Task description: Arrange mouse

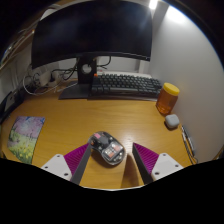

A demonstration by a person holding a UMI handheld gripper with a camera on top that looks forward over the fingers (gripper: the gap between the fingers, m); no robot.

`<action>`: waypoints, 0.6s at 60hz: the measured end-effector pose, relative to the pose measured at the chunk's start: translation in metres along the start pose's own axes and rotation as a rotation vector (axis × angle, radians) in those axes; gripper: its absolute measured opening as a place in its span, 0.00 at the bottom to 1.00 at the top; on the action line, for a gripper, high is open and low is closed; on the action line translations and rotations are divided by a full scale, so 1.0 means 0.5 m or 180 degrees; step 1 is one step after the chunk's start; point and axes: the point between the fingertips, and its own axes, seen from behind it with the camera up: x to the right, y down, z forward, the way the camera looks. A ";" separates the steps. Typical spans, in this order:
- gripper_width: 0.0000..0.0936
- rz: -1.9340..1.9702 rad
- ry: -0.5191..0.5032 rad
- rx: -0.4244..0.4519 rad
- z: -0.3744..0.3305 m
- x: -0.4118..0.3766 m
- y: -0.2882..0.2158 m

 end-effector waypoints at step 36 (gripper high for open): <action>0.47 -0.0069 0.0076 0.0057 0.078 0.007 -0.042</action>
